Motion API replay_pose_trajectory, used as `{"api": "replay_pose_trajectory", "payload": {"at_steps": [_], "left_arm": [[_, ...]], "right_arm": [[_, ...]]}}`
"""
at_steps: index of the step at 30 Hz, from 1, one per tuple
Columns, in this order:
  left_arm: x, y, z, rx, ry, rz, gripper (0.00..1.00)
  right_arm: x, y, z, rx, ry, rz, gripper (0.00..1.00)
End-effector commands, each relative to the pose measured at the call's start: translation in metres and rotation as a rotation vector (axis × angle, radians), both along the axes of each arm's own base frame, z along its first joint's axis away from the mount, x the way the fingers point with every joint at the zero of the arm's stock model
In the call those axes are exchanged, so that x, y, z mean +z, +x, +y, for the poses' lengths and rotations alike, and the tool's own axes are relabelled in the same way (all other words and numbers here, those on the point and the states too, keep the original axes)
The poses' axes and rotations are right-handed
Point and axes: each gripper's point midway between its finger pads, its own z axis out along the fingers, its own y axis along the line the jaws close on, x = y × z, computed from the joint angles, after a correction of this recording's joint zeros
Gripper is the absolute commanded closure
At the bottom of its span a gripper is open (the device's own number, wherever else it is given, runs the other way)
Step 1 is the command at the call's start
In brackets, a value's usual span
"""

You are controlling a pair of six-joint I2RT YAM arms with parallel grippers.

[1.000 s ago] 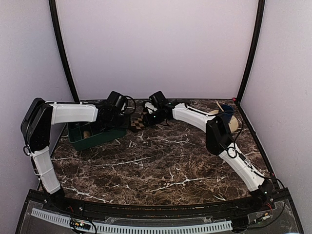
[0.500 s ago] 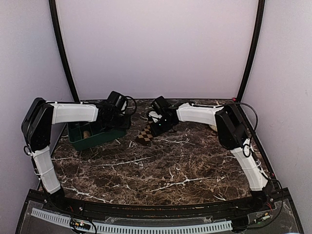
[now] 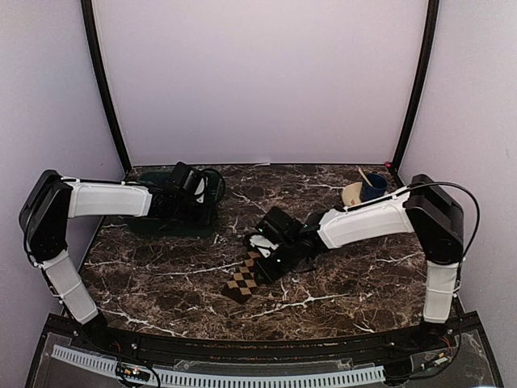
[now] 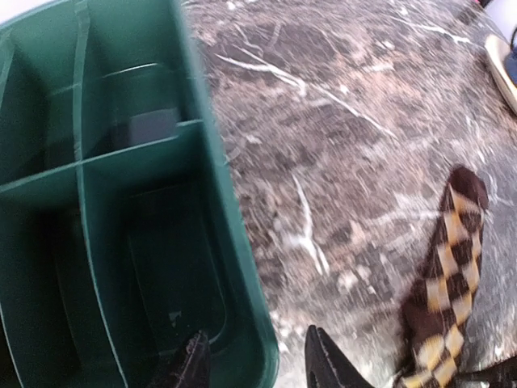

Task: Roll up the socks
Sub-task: Move the sock to the center of the board.

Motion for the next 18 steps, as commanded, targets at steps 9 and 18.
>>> {"api": "replay_pose_trajectory", "payload": {"at_steps": [9, 18], "left_arm": [[0.034, -0.050, -0.042, -0.254, -0.118, -0.018, 0.57], [0.065, -0.025, -0.037, -0.232, -0.025, -0.131, 0.56]], "right_arm": [[0.042, -0.089, -0.059, 0.002, 0.013, -0.151, 0.50], [0.066, -0.085, -0.052, 0.042, 0.075, -0.247, 0.48]]}}
